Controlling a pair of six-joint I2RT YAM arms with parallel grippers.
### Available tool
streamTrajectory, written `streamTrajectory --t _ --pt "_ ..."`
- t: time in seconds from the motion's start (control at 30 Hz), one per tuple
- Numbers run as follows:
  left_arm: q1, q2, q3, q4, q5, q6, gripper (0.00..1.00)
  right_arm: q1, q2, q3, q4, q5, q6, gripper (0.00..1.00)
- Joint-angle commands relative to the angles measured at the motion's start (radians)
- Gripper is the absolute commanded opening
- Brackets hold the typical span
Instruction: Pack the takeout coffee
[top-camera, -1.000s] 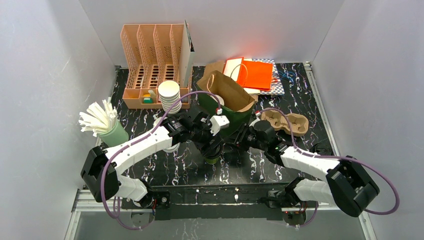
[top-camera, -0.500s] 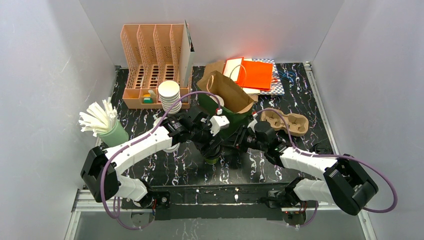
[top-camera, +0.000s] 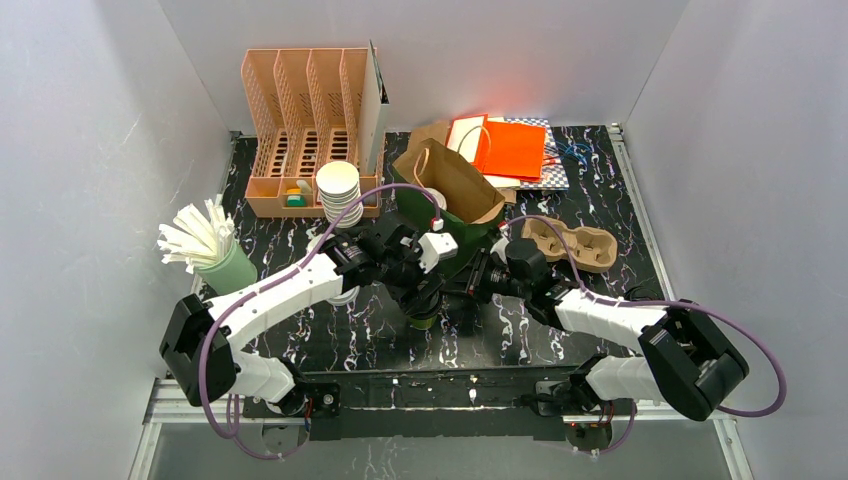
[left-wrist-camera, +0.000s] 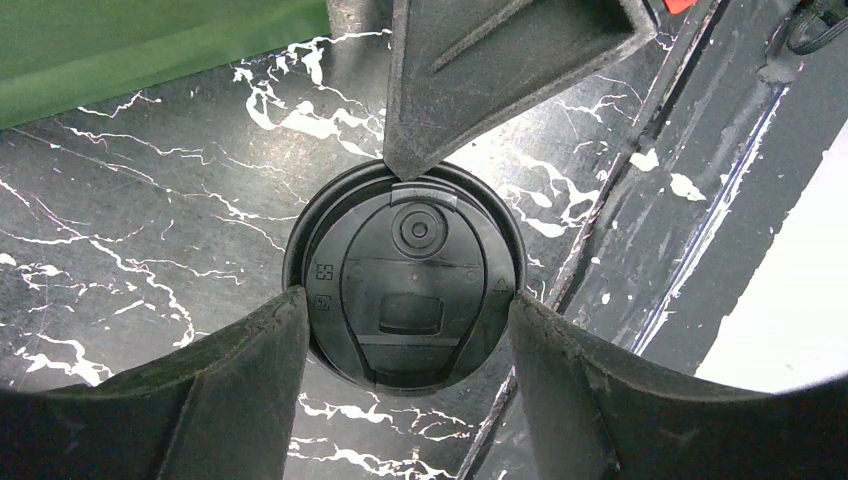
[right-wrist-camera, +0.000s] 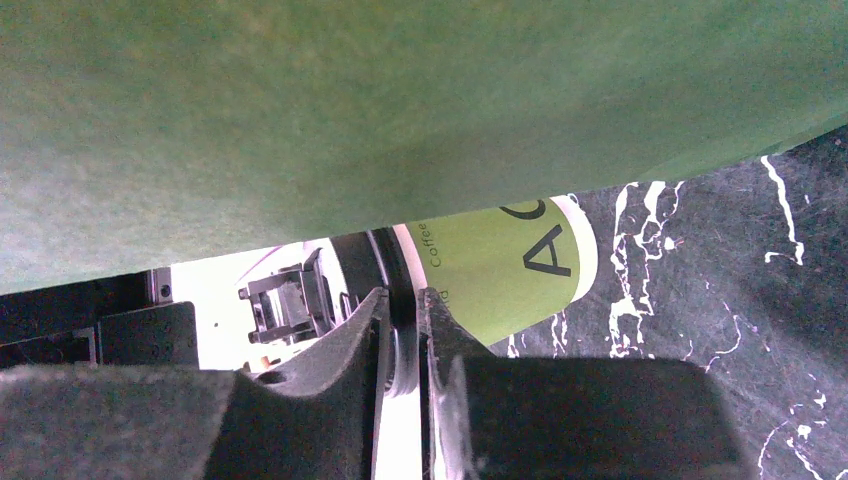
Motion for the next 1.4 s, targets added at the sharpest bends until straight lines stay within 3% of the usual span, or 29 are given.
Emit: streamTrajectory --t 0.0,0.33,0.47,0.77,0.83,0.97,1.1,1.37 --pt "-0.014 -0.007 -0.043 -0.091 0.004 0.018 0.48 0.002 0.020 0.001 -0.121 0.014 -0.040 0.22" --pt "-0.022 -0.012 -0.068 -0.089 0.004 0.016 0.47 0.002 0.050 0.005 -0.199 0.000 -0.052 0.25" --pt "-0.024 -0.014 -0.059 -0.090 -0.004 0.010 0.48 0.002 0.003 0.050 -0.222 0.013 -0.094 0.40" --pt "-0.024 0.042 0.063 -0.108 -0.029 -0.014 0.56 0.002 -0.201 0.198 -0.444 0.136 -0.197 0.66" --pt "-0.024 0.055 0.088 -0.108 -0.023 -0.024 0.60 0.002 -0.233 0.228 -0.521 0.146 -0.226 0.74" --pt "-0.024 0.069 0.108 -0.107 -0.014 -0.041 0.79 0.003 -0.295 0.276 -0.628 0.162 -0.320 0.87" --pt "-0.024 0.051 0.135 -0.108 -0.017 -0.060 0.82 0.002 -0.321 0.340 -0.722 0.153 -0.457 0.98" --pt "-0.024 -0.079 0.185 -0.167 -0.092 -0.216 0.84 0.012 -0.329 0.437 -0.886 0.242 -0.583 0.98"
